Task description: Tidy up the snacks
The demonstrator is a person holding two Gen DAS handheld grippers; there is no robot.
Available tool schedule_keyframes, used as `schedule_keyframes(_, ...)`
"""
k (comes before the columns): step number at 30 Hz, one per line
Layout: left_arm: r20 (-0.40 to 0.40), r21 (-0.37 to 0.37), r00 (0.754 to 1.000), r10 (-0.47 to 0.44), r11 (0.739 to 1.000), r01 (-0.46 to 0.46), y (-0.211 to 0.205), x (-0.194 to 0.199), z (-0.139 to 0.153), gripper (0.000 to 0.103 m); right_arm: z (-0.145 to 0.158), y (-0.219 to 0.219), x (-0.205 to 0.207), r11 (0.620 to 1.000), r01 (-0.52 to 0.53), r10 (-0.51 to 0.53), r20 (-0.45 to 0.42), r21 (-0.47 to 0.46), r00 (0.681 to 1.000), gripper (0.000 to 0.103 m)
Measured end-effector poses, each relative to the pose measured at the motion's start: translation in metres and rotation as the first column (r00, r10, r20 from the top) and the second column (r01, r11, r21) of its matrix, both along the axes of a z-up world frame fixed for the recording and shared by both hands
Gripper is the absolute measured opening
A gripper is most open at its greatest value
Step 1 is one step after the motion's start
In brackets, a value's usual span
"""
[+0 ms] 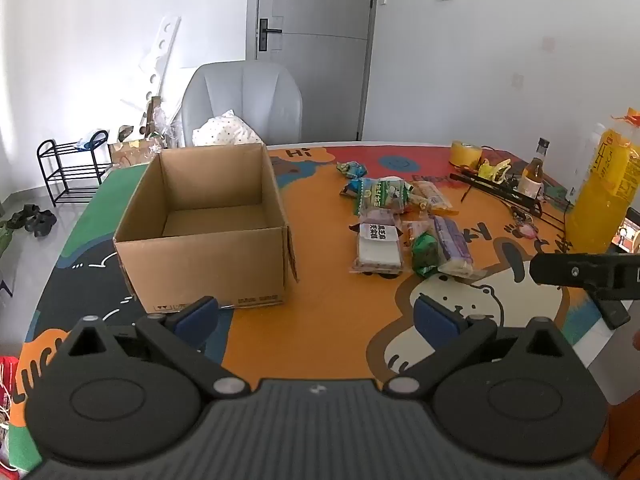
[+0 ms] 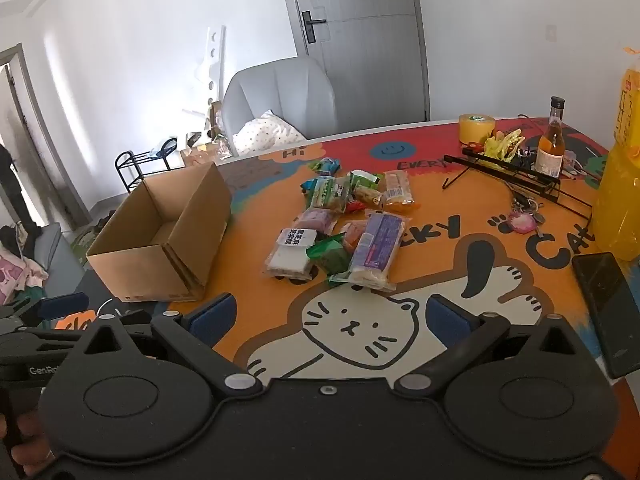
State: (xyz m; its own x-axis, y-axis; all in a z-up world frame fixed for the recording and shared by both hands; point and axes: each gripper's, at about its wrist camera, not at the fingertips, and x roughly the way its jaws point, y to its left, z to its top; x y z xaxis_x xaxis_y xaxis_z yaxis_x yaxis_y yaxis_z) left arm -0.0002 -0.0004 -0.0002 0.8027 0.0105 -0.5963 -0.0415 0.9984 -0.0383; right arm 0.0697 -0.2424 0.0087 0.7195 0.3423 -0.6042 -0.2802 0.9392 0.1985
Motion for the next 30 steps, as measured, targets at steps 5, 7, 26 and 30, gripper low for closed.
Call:
schedule_keyframes(5,-0.003,-0.004,1.0,-0.001,1.0,0.001,-0.0002,-0.0003,0.0002,0.103,-0.0007,0.0004,0.0008,1.0,-0.001,0.001,-0.01,0.002,1.0,0.103)
schedule_keyframes(7,-0.003,-0.006,1.0,-0.001,1.0,0.001,0.0001,-0.0003,0.0,0.103,-0.0008,0.0006,0.0009,1.0,0.0,0.0,-0.009,0.0,1.0,0.103)
schedule_keyframes(26,0.001,-0.008,1.0,-0.005,1.0,0.005,-0.0007,-0.0012,0.0022,0.103,0.0013,-0.0027,0.0006,1.0,0.0,0.0,-0.006,0.0,1.0,0.103)
schedule_keyframes(30,0.004,-0.007,1.0,-0.005,1.0,0.005,-0.0006,-0.002,0.0041,0.103,0.0031,-0.0018,-0.0004,1.0,0.002,-0.002,0.0,-0.001,1.0,0.103)
